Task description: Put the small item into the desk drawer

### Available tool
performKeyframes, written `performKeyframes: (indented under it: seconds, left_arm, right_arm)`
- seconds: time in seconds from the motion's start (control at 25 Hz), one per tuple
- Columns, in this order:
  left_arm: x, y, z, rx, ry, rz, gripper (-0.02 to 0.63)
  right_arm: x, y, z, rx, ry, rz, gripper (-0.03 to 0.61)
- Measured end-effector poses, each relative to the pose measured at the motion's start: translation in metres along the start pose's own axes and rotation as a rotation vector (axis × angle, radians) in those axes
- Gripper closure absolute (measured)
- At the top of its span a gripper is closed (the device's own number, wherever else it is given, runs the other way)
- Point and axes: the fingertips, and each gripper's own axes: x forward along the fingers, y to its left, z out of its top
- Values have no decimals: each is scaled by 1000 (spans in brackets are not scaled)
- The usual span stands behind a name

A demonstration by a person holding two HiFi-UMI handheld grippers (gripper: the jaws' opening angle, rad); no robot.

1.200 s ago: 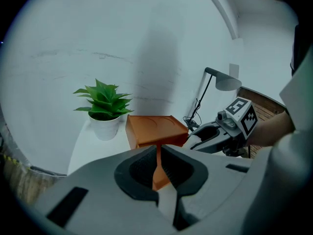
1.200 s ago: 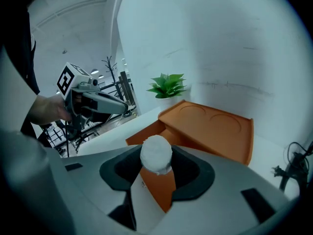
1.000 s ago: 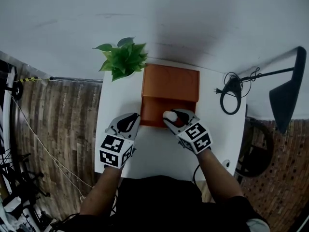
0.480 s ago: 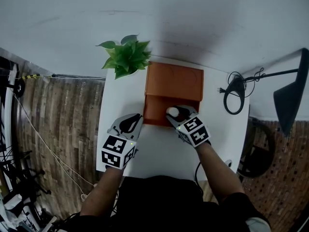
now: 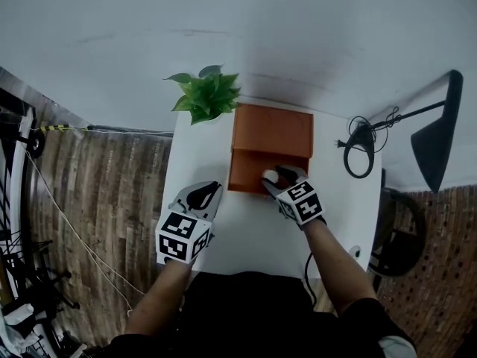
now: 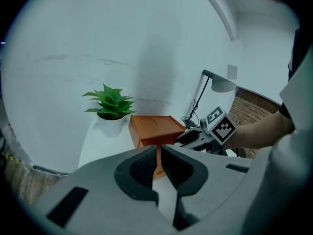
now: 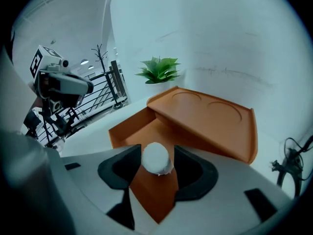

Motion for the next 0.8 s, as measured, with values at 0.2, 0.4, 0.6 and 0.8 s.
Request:
performKeyframes:
  seconds: [0.2, 0.4, 0.6, 0.8]
  left_arm:
    - [-20, -9, 3, 19, -20, -13, 578]
    - [-45, -21, 7, 58, -47, -29, 578]
    - [-67, -32, 8, 93, -76, -61, 578]
    - [-88, -39, 10, 120, -109, -92, 578]
  right_arm:
    - [-31, 3, 1, 26, -44, -75, 368]
    - [-73, 9, -3, 125, -135, -177, 368]
    - [-99, 38, -11, 157, -168, -199, 370]
    - [-122, 68, -5, 156, -223, -223, 379]
